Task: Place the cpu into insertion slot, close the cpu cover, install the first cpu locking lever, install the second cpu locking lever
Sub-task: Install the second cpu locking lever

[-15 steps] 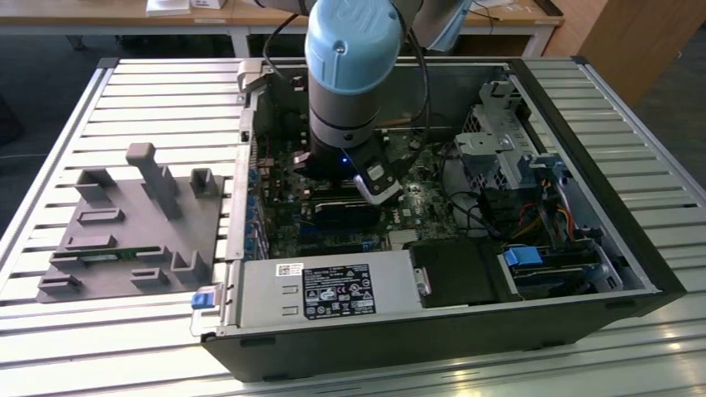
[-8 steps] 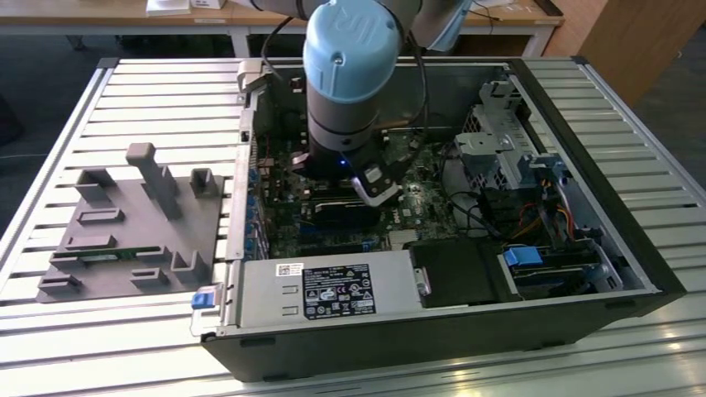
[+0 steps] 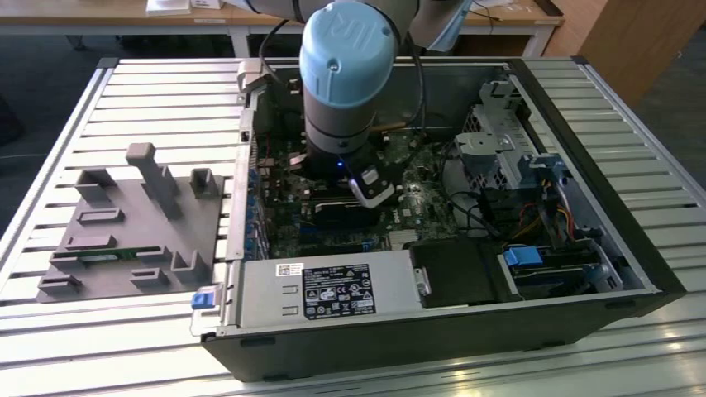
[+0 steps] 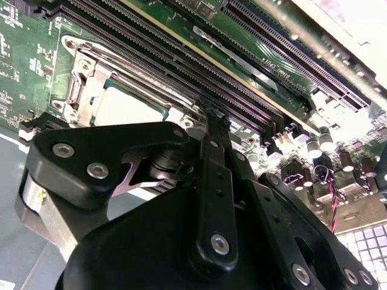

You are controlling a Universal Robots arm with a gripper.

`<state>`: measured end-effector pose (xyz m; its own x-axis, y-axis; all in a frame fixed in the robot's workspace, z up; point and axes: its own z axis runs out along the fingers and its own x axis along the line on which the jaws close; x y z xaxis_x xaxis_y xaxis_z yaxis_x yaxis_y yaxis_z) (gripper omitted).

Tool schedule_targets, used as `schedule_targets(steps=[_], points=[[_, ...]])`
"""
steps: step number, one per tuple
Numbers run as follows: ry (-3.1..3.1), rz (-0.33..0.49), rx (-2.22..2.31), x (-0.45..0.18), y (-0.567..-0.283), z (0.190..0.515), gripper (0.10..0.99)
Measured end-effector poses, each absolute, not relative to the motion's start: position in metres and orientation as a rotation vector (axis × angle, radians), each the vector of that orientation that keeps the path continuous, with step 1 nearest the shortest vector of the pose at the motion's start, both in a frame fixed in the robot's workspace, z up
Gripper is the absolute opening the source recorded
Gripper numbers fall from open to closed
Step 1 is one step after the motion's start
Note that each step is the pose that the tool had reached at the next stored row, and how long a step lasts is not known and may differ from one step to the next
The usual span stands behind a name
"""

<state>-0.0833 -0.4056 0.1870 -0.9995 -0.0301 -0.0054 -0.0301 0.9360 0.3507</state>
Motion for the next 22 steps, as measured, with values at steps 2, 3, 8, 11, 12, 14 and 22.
schedule_targets(steps=[2, 3, 8, 11, 12, 14, 22], points=[[-3.091, -0.561, 0.048, -0.0839, -0.4056, 0.1867, 0.106], [-3.090, -0.561, 0.048, -0.0841, -0.4056, 0.1867, 0.106], [-3.091, -0.562, 0.048, -0.0844, -0.4056, 0.1880, 0.106], [-3.091, -0.558, 0.048, -0.0844, -0.4054, 0.1888, 0.106], [-3.091, -0.557, 0.048, -0.0845, -0.4056, 0.1889, 0.106], [-3.092, -0.555, 0.048, -0.0845, -0.4056, 0.1891, 0.106], [-3.092, -0.551, 0.048, -0.0846, -0.4057, 0.1870, 0.106]])
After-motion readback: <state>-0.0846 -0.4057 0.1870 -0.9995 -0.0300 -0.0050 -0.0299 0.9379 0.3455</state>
